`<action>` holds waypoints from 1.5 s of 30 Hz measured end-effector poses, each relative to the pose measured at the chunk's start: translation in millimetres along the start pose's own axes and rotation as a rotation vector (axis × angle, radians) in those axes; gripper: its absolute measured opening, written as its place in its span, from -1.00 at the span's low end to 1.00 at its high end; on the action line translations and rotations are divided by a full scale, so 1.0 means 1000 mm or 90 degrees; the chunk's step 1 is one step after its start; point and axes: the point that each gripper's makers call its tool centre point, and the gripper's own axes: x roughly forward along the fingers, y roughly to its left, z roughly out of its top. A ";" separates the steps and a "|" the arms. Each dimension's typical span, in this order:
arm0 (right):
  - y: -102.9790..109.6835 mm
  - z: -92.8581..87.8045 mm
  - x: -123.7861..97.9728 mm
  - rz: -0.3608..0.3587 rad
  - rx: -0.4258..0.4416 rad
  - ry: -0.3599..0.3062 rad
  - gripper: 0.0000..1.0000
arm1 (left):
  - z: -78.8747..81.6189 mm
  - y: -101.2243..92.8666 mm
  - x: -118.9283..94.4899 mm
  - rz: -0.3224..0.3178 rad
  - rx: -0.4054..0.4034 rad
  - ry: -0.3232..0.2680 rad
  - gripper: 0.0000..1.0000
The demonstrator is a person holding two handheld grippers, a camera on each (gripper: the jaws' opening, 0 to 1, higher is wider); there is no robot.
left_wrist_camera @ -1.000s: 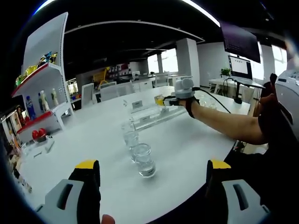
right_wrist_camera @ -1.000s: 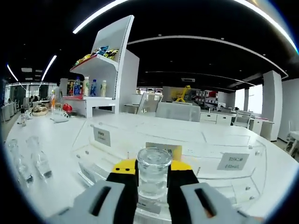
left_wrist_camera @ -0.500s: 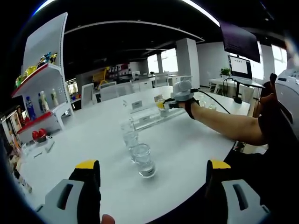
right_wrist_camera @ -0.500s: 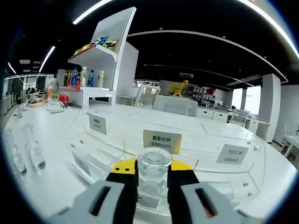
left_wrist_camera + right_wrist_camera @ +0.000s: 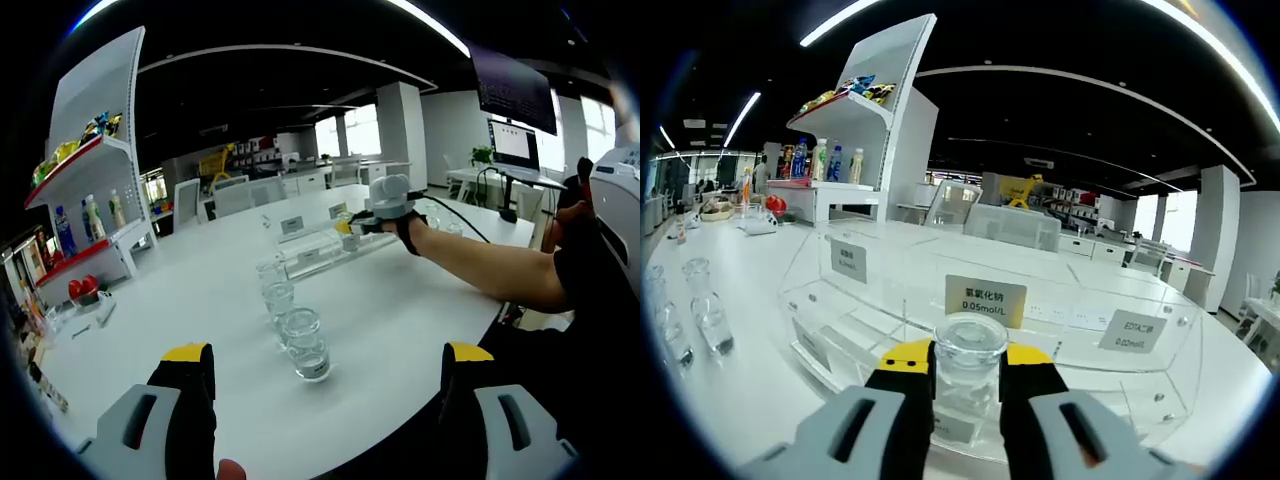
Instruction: Identify the label on the chemical reagent bottle, grasp the chemical reagent bottle, and place it in the designated position on the reagent rack
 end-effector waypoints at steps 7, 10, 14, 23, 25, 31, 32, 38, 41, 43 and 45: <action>-0.002 0.004 -0.001 0.001 0.008 -0.011 -0.35 | 0.001 0.000 -0.001 0.002 0.001 -0.002 0.87; -0.003 0.007 -0.004 0.002 0.026 -0.024 -0.21 | 0.002 -0.001 -0.001 0.001 0.001 -0.004 0.87; -0.005 0.017 -0.007 -0.001 0.038 -0.040 0.10 | 0.002 -0.002 -0.001 0.000 0.001 -0.003 0.87; -0.003 0.057 -0.066 0.026 0.028 -0.103 0.58 | 0.006 -0.005 -0.001 -0.002 0.002 -0.009 0.87; -0.004 0.064 -0.081 0.034 0.027 -0.114 0.65 | 0.006 -0.006 -0.002 -0.003 0.003 -0.011 0.87; -0.007 0.083 -0.132 0.056 0.012 -0.140 0.89 | 0.008 -0.010 -0.002 -0.005 0.005 -0.014 0.87; -0.010 0.087 -0.144 0.058 0.010 -0.143 0.91 | 0.009 -0.011 -0.002 -0.005 0.005 -0.017 0.87; -0.036 0.093 -0.193 0.043 -0.016 -0.158 0.94 | 0.016 -0.017 -0.003 -0.012 0.009 -0.033 0.87; -0.050 0.089 -0.213 0.025 -0.026 -0.158 0.94 | 0.016 -0.018 -0.003 -0.013 0.006 -0.032 0.87; -0.059 0.084 -0.226 0.014 -0.025 -0.155 0.94 | 0.016 -0.019 -0.002 -0.015 0.009 -0.032 0.87; -0.069 0.080 -0.237 0.001 -0.027 -0.155 0.94 | 0.017 -0.021 -0.002 -0.017 0.010 -0.034 0.87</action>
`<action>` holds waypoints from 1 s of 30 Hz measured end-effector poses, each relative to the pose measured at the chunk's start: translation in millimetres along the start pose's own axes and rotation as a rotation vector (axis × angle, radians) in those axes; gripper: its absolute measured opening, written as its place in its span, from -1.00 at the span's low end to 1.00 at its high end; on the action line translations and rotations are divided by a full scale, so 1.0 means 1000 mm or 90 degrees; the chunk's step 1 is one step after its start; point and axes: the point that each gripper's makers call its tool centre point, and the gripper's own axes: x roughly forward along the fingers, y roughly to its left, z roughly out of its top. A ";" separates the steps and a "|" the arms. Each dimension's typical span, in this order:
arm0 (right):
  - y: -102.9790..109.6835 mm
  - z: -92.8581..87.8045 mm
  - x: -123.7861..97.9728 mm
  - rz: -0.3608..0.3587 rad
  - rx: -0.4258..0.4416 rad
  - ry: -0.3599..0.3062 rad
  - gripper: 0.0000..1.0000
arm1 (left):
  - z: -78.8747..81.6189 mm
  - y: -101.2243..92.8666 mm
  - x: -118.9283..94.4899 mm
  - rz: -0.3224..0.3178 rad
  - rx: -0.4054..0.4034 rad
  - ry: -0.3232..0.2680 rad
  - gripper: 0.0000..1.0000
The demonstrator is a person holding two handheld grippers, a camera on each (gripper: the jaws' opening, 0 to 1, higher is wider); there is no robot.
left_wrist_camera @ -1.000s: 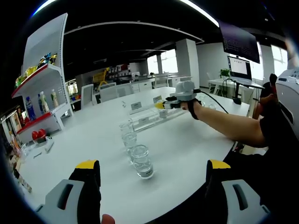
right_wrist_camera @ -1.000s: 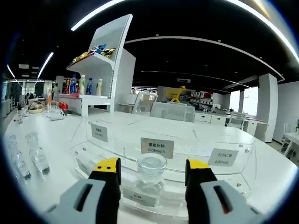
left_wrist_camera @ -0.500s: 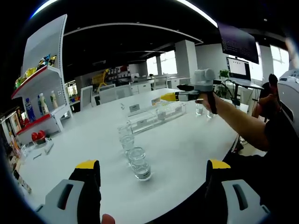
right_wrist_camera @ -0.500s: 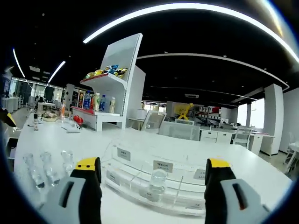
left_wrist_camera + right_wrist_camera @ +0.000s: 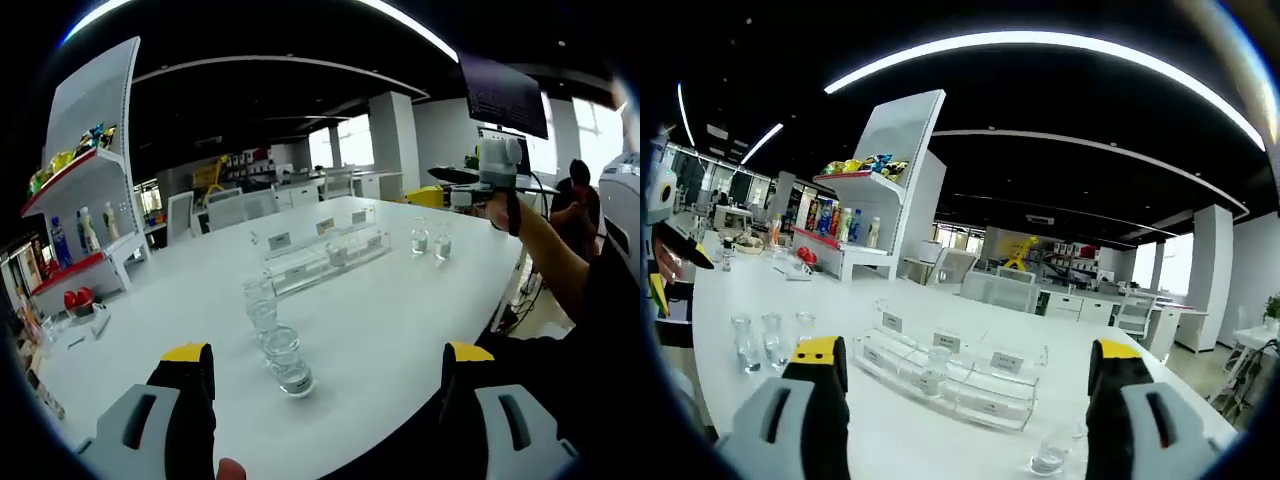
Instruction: Identify the label on the chemical reagent bottle, grasp the chemical reagent bottle, and place it in the designated position on the reagent rack
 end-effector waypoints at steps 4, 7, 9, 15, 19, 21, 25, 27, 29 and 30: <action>-0.012 -0.007 -0.018 -0.012 0.008 0.018 0.94 | 0.003 -0.004 0.001 -0.008 0.000 -0.006 0.87; -0.020 -0.010 -0.034 -0.017 0.024 0.029 0.94 | 0.004 -0.007 0.003 -0.013 0.002 -0.008 0.87; -0.025 -0.010 -0.046 -0.017 0.044 0.032 0.94 | 0.003 -0.009 0.004 -0.019 0.002 -0.009 0.87; -0.033 -0.016 -0.080 -0.023 0.060 0.057 0.94 | 0.002 -0.006 0.006 -0.020 0.002 -0.010 0.87; -0.038 -0.022 -0.099 -0.032 0.046 0.071 0.94 | 0.003 -0.005 0.007 -0.019 0.003 -0.012 0.87; -0.045 -0.023 -0.103 -0.046 0.048 0.060 0.93 | 0.004 -0.006 0.007 -0.021 0.005 -0.015 0.87; -0.049 -0.041 -0.110 -0.054 0.041 0.100 0.91 | 0.005 -0.010 0.008 -0.028 0.005 -0.019 0.87; -0.047 -0.045 -0.113 -0.053 0.035 0.107 0.91 | 0.004 -0.012 0.008 -0.031 0.003 -0.019 0.87; -0.047 -0.049 -0.116 -0.048 0.037 0.115 0.91 | 0.004 -0.013 0.007 -0.031 0.004 -0.019 0.87; -0.046 -0.050 -0.116 -0.046 0.039 0.117 0.91 | 0.003 -0.014 0.007 -0.030 0.004 -0.018 0.87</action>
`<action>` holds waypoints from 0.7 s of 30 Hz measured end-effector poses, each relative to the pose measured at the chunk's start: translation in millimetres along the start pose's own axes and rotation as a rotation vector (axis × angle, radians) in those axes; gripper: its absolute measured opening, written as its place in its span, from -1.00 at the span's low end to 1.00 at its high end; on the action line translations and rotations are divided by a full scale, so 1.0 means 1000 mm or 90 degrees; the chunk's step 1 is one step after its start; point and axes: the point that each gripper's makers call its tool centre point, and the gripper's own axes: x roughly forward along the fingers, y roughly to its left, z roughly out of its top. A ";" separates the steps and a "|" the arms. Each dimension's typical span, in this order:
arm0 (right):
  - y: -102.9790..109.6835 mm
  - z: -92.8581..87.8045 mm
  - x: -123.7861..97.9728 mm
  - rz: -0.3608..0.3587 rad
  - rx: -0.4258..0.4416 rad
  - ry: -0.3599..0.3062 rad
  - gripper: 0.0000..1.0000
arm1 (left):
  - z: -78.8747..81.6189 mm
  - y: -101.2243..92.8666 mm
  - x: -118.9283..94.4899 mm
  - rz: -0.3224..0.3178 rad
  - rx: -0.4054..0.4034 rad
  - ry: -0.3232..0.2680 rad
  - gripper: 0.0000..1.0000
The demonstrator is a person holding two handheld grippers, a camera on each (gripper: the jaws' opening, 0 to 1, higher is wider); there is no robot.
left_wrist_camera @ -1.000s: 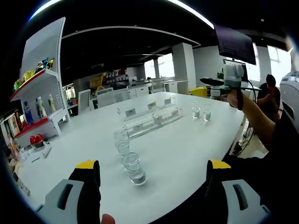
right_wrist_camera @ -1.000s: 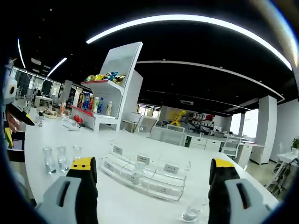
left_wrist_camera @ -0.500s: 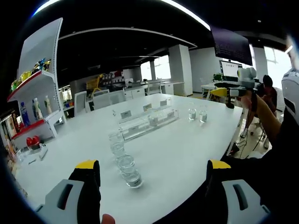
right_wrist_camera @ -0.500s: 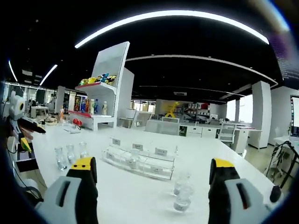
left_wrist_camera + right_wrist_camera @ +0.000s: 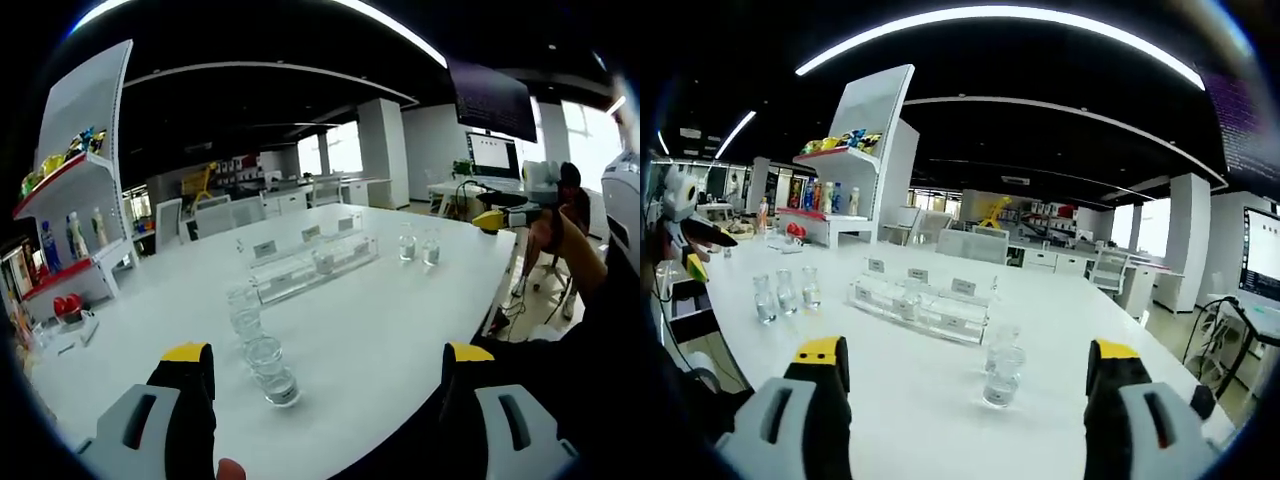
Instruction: Identify the label on the chemical reagent bottle, grasp the chemical reagent bottle, and place it in the designated position on the reagent rack
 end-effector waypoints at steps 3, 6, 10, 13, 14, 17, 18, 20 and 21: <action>-0.002 -0.003 -0.001 -0.001 -0.001 0.003 0.85 | -0.001 0.000 0.000 0.002 -0.001 0.002 0.87; -0.003 -0.004 -0.002 -0.002 -0.002 0.006 0.84 | 0.001 -0.003 0.000 0.001 0.000 -0.001 0.87; -0.003 -0.004 -0.004 -0.002 0.002 0.001 0.83 | 0.003 -0.006 -0.001 -0.001 0.002 -0.002 0.87; -0.006 -0.006 -0.001 -0.003 0.006 -0.001 0.82 | 0.003 -0.006 -0.004 0.004 0.003 -0.004 0.87; -0.006 -0.006 -0.001 -0.003 0.006 0.001 0.81 | 0.003 -0.006 -0.005 0.006 0.002 -0.004 0.87; -0.005 -0.008 0.001 -0.001 0.007 0.002 0.80 | 0.002 -0.004 -0.008 0.013 0.002 -0.003 0.87; -0.005 -0.009 0.001 0.001 0.007 0.002 0.80 | 0.002 -0.003 -0.008 0.016 0.002 -0.003 0.87; -0.005 -0.011 0.003 0.002 0.009 0.003 0.79 | 0.002 -0.002 -0.009 0.019 0.002 -0.002 0.87; -0.006 -0.013 0.004 0.001 0.009 0.005 0.79 | 0.003 -0.002 -0.010 0.020 0.003 -0.003 0.87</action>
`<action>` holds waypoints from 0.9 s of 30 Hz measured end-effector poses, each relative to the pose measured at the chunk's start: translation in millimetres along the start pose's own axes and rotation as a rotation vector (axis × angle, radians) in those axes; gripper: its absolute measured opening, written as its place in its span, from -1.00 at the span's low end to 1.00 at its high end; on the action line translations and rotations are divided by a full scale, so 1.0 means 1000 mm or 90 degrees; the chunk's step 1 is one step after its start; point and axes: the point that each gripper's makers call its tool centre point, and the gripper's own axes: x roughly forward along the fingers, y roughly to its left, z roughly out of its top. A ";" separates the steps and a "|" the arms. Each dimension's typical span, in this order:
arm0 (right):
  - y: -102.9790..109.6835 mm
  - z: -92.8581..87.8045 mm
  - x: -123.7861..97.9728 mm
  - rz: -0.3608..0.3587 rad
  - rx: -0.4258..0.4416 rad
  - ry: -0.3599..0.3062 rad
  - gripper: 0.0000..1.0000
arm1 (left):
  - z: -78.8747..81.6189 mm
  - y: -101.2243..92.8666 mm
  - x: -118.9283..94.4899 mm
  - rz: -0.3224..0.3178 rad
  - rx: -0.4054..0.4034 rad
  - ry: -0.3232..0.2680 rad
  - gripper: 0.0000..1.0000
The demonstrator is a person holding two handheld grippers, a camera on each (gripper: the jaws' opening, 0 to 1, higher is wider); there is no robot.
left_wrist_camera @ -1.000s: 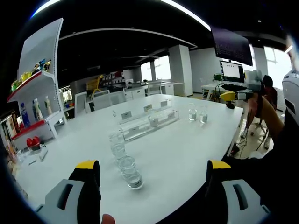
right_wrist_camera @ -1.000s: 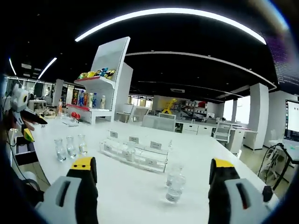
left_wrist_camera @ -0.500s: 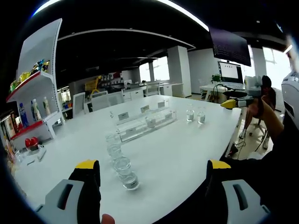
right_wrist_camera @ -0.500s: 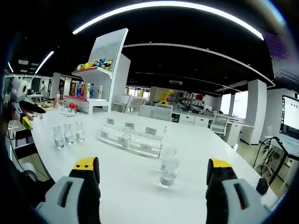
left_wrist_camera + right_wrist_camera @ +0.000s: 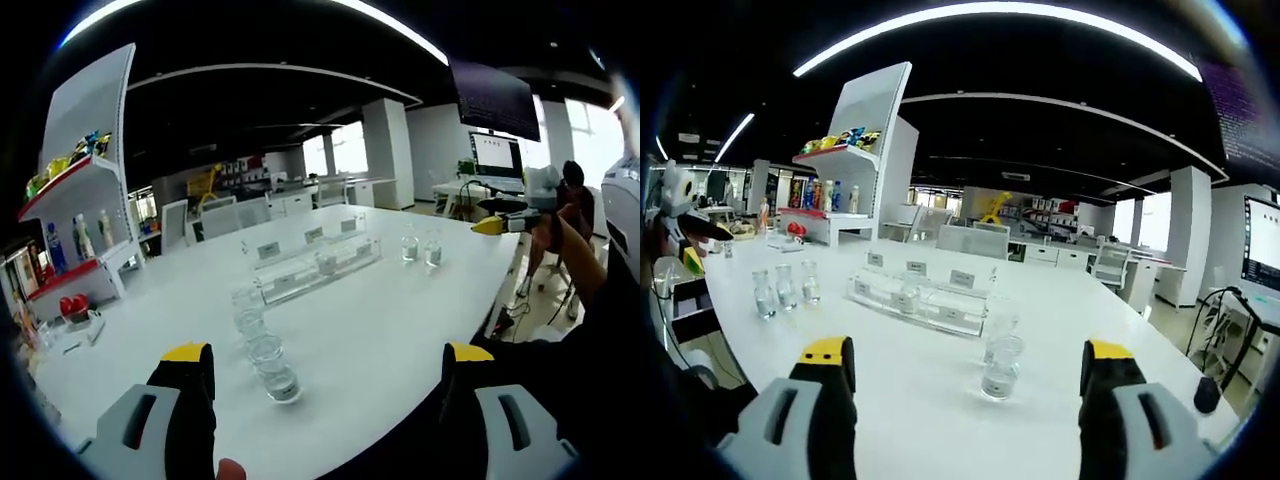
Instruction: Identify the label on the chemical reagent bottle, grasp the chemical reagent bottle, and place it in the designated position on the reagent rack
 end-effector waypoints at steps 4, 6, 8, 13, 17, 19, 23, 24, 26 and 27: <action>-0.011 -0.002 0.002 -0.020 0.006 -0.011 0.64 | 0.002 -0.001 0.000 -0.001 0.003 -0.002 0.87; -0.015 -0.003 0.004 -0.023 0.014 -0.011 0.63 | 0.003 -0.003 0.001 -0.005 0.003 -0.004 0.87; -0.018 -0.004 0.006 -0.027 0.017 -0.011 0.58 | 0.003 -0.004 0.001 -0.007 0.004 -0.003 0.87; -0.022 -0.011 0.016 -0.028 0.017 0.001 0.57 | 0.004 -0.004 0.001 -0.007 0.006 -0.004 0.87; -0.022 -0.017 0.024 -0.025 0.011 0.013 0.55 | 0.003 -0.004 0.002 -0.006 0.007 -0.002 0.87; -0.021 -0.022 0.030 -0.022 0.007 0.025 0.53 | 0.003 -0.003 0.002 -0.006 0.008 -0.001 0.87; -0.024 -0.028 0.038 -0.028 0.006 0.031 0.48 | 0.004 -0.002 0.002 -0.005 0.009 -0.001 0.87; -0.027 -0.029 0.040 -0.034 0.008 0.031 0.46 | 0.004 -0.002 0.002 -0.004 0.009 -0.001 0.87; -0.029 -0.029 0.042 -0.035 0.013 0.030 0.43 | 0.004 -0.001 0.002 -0.003 0.010 0.000 0.87; -0.029 -0.030 0.044 -0.035 0.016 0.029 0.42 | 0.004 0.000 0.002 -0.003 0.011 0.001 0.87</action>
